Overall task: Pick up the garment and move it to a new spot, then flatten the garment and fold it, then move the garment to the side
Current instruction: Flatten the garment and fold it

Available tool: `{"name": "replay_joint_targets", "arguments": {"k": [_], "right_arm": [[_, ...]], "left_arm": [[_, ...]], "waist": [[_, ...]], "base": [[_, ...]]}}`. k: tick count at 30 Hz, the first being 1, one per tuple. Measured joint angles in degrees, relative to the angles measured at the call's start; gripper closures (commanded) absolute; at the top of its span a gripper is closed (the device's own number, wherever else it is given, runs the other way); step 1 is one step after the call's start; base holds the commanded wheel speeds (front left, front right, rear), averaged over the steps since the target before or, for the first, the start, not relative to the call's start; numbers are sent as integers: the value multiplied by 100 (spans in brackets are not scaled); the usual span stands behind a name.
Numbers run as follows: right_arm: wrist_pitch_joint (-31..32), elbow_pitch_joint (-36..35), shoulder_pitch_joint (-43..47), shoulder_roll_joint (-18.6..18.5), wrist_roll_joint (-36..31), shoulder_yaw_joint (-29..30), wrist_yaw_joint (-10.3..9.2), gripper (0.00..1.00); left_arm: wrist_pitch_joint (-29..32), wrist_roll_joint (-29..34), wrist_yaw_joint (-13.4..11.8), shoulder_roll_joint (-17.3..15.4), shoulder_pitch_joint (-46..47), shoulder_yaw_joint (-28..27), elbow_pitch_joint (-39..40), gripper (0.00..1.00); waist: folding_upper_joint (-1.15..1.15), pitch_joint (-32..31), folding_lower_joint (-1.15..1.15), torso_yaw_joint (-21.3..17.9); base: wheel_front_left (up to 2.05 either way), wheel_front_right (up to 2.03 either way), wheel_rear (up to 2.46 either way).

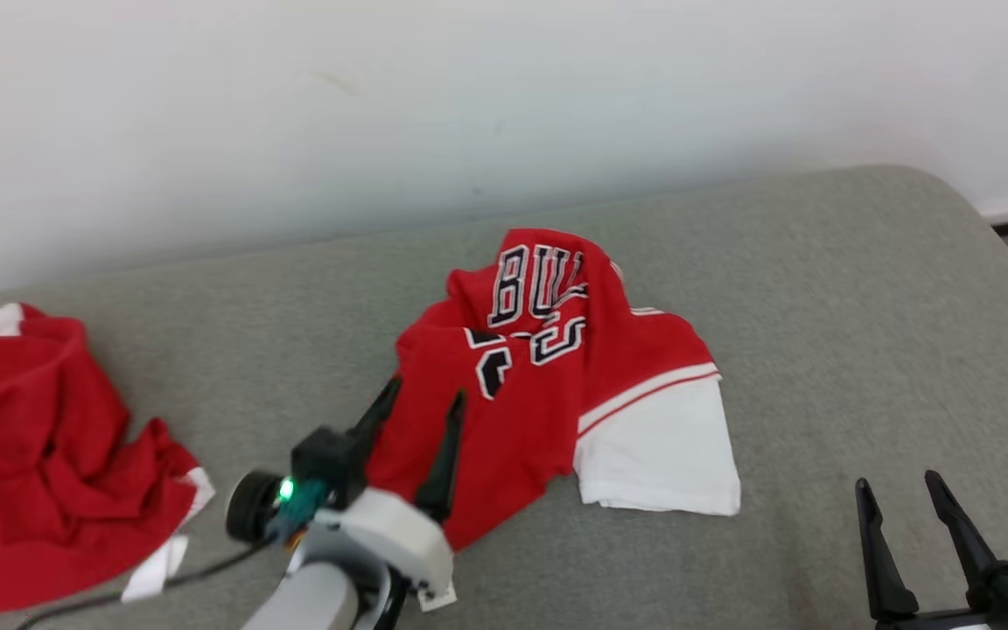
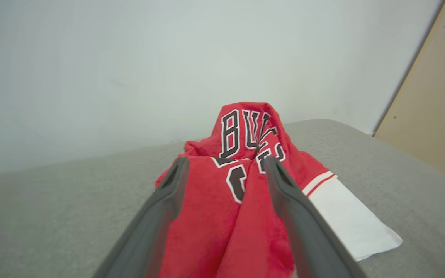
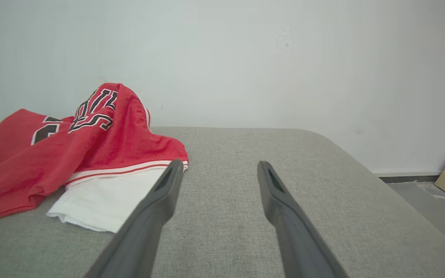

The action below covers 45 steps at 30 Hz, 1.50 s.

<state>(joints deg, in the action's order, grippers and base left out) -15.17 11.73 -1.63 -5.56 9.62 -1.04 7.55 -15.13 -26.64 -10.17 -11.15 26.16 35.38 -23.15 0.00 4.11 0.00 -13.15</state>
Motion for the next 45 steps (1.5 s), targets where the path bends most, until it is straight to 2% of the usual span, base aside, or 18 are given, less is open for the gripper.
{"name": "replay_joint_targets", "arguments": {"k": [5, 12, 19, 30, 45], "right_arm": [[0, -40, 136, -35, -59, 125, 0, 0], [0, 10, 272, -12, -101, 138, 0, 0], [0, 158, 367, 7, -126, 126, 0, 0], [0, 335, 415, 73, -125, 111, 0, 0], [0, 363, 469, 121, -115, 56, 0, 0]], "left_arm": [[-1, 470, -208, -235, -956, -392, 758, 0], [-1, 938, -187, -266, -2017, -1005, 1349, 0], [-1, 1316, 141, -100, -2748, -1560, 1558, 0], [-1, 1697, 723, 290, -2857, -2178, 1414, 0], [-1, 2019, 1091, 558, -2885, -2652, 1257, 0]], "waist": [[0, -227, 0, 379], [0, -445, 0, 766], [0, -557, 0, 954], [0, -639, 0, 953], [0, -687, 0, 706]], "base": [[0, 0, 0], [0, 0, 0], [0, 0, 0], [0, 0, 0], [0, 0, 0]]}}
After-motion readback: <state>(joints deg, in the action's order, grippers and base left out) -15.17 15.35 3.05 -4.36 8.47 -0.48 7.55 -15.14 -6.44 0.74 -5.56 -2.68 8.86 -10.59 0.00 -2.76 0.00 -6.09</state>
